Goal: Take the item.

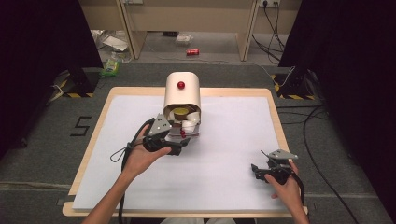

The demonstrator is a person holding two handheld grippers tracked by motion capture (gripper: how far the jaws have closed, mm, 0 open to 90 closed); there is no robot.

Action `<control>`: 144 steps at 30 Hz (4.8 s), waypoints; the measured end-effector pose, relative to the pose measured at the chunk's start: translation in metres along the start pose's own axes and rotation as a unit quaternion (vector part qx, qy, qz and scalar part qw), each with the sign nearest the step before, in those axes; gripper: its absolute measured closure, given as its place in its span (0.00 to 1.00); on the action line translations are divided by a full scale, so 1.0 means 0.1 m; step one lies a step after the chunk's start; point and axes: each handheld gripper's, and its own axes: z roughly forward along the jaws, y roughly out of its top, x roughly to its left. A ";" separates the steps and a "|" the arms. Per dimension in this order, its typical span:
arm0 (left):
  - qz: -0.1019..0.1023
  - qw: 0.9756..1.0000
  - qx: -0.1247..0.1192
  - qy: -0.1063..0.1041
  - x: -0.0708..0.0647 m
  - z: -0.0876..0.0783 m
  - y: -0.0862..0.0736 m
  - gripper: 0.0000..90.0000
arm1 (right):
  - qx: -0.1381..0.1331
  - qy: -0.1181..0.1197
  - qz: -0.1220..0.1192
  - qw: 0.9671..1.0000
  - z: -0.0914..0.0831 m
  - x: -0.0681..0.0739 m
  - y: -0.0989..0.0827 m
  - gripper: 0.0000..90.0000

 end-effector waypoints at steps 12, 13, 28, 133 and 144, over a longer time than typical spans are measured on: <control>-0.006 1.000 0.007 -0.016 -0.08 -0.08 -0.05 0.17 | 0.000 0.000 0.000 1.000 0.00 0.00 0.00 0.16; -0.007 1.000 0.007 -0.017 -0.09 -0.09 -0.06 0.17 | 0.000 0.000 0.001 1.000 0.00 0.00 0.00 0.16; -0.009 1.000 0.012 -0.022 -0.17 -0.16 -0.12 0.19 | 0.000 0.000 0.001 1.000 0.00 0.00 0.00 0.16; -0.054 0.998 0.018 0.014 0.23 0.02 0.29 0.44 | 0.000 -0.001 0.002 1.000 0.00 0.01 0.00 0.16; -0.055 0.998 0.010 0.012 0.29 -0.28 0.28 0.44 | 0.000 -0.001 0.002 1.000 0.00 0.01 0.00 0.16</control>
